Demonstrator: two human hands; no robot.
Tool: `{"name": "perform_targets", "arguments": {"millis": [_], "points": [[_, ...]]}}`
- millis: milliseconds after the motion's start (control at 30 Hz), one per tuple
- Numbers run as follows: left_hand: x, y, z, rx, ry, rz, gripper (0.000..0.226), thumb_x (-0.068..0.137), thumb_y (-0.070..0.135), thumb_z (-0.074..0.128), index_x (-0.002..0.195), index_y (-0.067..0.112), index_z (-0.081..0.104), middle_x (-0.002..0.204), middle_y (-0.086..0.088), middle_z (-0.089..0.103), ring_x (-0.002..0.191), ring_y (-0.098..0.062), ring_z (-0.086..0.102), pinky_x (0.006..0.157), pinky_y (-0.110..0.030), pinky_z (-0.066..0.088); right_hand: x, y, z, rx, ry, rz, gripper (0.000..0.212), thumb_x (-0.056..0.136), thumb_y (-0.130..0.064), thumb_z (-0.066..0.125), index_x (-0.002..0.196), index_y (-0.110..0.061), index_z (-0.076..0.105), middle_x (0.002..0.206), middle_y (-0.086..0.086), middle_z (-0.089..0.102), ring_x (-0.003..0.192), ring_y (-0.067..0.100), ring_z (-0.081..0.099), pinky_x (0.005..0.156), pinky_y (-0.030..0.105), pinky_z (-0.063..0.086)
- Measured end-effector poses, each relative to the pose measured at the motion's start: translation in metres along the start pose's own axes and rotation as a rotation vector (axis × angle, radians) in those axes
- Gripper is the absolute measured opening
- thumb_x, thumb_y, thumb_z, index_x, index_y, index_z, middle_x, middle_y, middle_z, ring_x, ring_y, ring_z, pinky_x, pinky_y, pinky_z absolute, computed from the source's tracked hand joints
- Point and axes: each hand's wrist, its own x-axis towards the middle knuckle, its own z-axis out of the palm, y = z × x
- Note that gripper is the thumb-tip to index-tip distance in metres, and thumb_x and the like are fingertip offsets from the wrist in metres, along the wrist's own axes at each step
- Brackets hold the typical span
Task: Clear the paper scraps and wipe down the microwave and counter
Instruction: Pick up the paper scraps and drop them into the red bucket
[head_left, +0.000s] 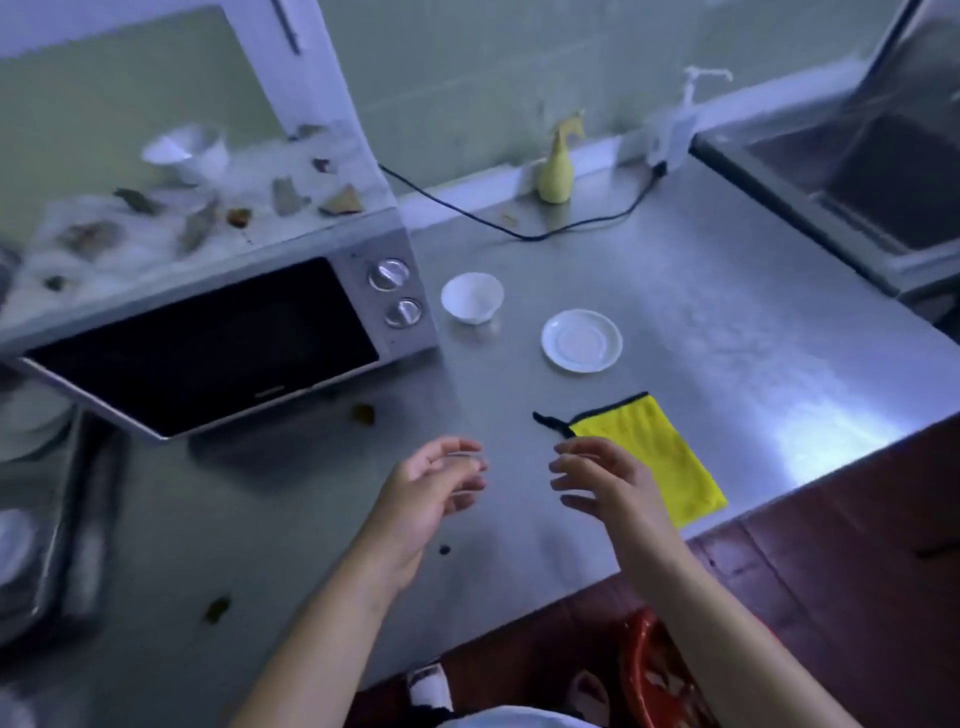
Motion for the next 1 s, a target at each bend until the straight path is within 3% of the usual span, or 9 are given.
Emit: {"name": "perform_targets", "arguments": {"millis": [267, 367, 433, 567, 700, 833, 900, 1000], "points": [[0.014, 0.038, -0.178, -0.02, 0.279, 0.258, 0.016, 0.092, 0.005, 0.063, 0.094, 0.017, 0.072, 0.089, -0.006, 0.074, 0.08, -0.015, 0.064, 0.075, -0.027, 0.052, 0.026, -0.043, 0.148, -0.167, -0.167, -0.151, 0.01, 0.09, -0.009, 0.068, 0.087, -0.017, 0.074, 0.084, 0.006, 0.072, 0.081, 0.019, 0.068, 0.083, 0.038, 0.053], [0.031, 0.048, -0.235, 0.048, 0.357, 0.305, 0.017, 0.092, 0.009, 0.063, 0.092, 0.024, 0.073, 0.094, -0.009, 0.073, 0.086, -0.022, 0.067, 0.081, -0.034, 0.053, 0.055, -0.066, 0.189, -0.319, -0.109, -0.291, 0.01, 0.087, -0.013, 0.073, 0.084, -0.023, 0.074, 0.073, -0.007, 0.07, 0.072, 0.009, 0.064, 0.067, 0.024, 0.051], [0.041, 0.052, -0.261, 0.067, 0.379, 0.32, 0.021, 0.092, 0.01, 0.063, 0.088, 0.028, 0.073, 0.092, -0.005, 0.074, 0.088, -0.02, 0.069, 0.079, -0.031, 0.055, 0.081, -0.09, 0.213, -0.439, -0.038, -0.396, 0.006, 0.085, -0.02, 0.075, 0.087, -0.025, 0.072, 0.074, -0.008, 0.071, 0.068, 0.006, 0.062, 0.056, 0.018, 0.045], [0.054, 0.065, -0.278, 0.121, 0.347, 0.355, 0.022, 0.092, 0.013, 0.066, 0.087, 0.034, 0.073, 0.09, 0.0, 0.073, 0.089, -0.016, 0.069, 0.082, -0.032, 0.056, 0.138, -0.14, 0.258, -0.768, 0.047, -0.574, 0.024, 0.085, -0.027, 0.071, 0.108, -0.023, 0.069, 0.108, -0.001, 0.067, 0.095, 0.017, 0.063, 0.078, 0.03, 0.046], [0.065, 0.092, -0.279, 0.214, 0.369, 0.414, 0.016, 0.091, 0.022, 0.066, 0.092, 0.037, 0.071, 0.092, 0.01, 0.071, 0.089, -0.001, 0.065, 0.078, -0.021, 0.052, 0.184, -0.174, 0.291, -1.113, 0.046, -0.617, 0.047, 0.084, -0.033, 0.067, 0.129, -0.02, 0.06, 0.131, 0.005, 0.059, 0.114, 0.026, 0.058, 0.079, 0.029, 0.037], [0.081, 0.124, -0.278, 0.346, 0.492, 0.46, 0.015, 0.089, 0.025, 0.066, 0.099, 0.037, 0.065, 0.099, 0.017, 0.066, 0.091, 0.008, 0.059, 0.078, -0.016, 0.045, 0.21, -0.182, 0.3, -1.369, 0.002, -0.597, 0.028, 0.085, -0.033, 0.057, 0.109, -0.019, 0.06, 0.115, 0.009, 0.065, 0.106, 0.032, 0.058, 0.079, 0.036, 0.043], [0.095, 0.14, -0.277, 0.424, 0.531, 0.456, 0.021, 0.088, 0.027, 0.066, 0.106, 0.035, 0.061, 0.107, 0.019, 0.062, 0.099, 0.004, 0.057, 0.084, -0.02, 0.045, 0.218, -0.181, 0.296, -1.389, 0.01, -0.64, 0.022, 0.088, -0.033, 0.054, 0.104, -0.021, 0.064, 0.106, 0.006, 0.069, 0.102, 0.031, 0.06, 0.08, 0.036, 0.046], [0.125, 0.162, -0.277, 0.566, 0.613, 0.41, 0.037, 0.086, 0.03, 0.066, 0.123, 0.029, 0.056, 0.122, 0.01, 0.057, 0.109, -0.009, 0.054, 0.083, -0.024, 0.04, 0.228, -0.179, 0.286, -1.407, 0.014, -0.771, 0.02, 0.091, -0.029, 0.048, 0.099, -0.024, 0.066, 0.097, 0.004, 0.072, 0.095, 0.03, 0.063, 0.071, 0.034, 0.042]]}}
